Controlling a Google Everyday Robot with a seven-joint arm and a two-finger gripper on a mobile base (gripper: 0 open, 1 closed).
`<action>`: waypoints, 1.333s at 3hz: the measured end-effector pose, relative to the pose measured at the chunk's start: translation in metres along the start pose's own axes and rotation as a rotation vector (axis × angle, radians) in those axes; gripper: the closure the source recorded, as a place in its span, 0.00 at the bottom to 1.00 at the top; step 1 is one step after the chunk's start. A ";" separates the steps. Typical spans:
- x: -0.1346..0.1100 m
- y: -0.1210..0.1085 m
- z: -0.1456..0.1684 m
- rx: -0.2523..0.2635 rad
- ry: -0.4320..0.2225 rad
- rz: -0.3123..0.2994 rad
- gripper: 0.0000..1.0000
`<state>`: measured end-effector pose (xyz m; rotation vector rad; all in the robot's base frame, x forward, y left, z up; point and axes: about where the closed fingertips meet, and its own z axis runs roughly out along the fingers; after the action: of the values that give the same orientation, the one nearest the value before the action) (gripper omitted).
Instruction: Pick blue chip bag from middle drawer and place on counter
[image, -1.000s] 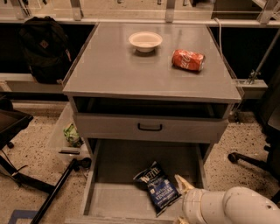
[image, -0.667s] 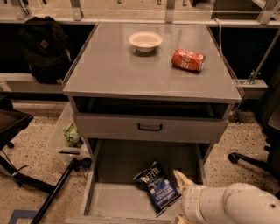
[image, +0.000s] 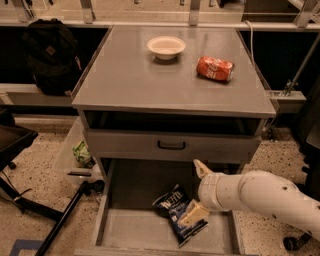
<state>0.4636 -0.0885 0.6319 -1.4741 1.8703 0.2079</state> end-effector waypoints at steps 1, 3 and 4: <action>0.000 0.000 0.000 0.000 0.000 0.000 0.00; 0.027 0.012 0.063 -0.033 -0.012 0.076 0.00; 0.048 0.016 0.120 -0.066 -0.068 0.188 0.00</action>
Offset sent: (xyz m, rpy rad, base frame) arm 0.0047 0.0078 -0.0352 -0.0065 0.0163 -0.0127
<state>0.4985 -0.0557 0.5109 -1.3169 1.9629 0.4078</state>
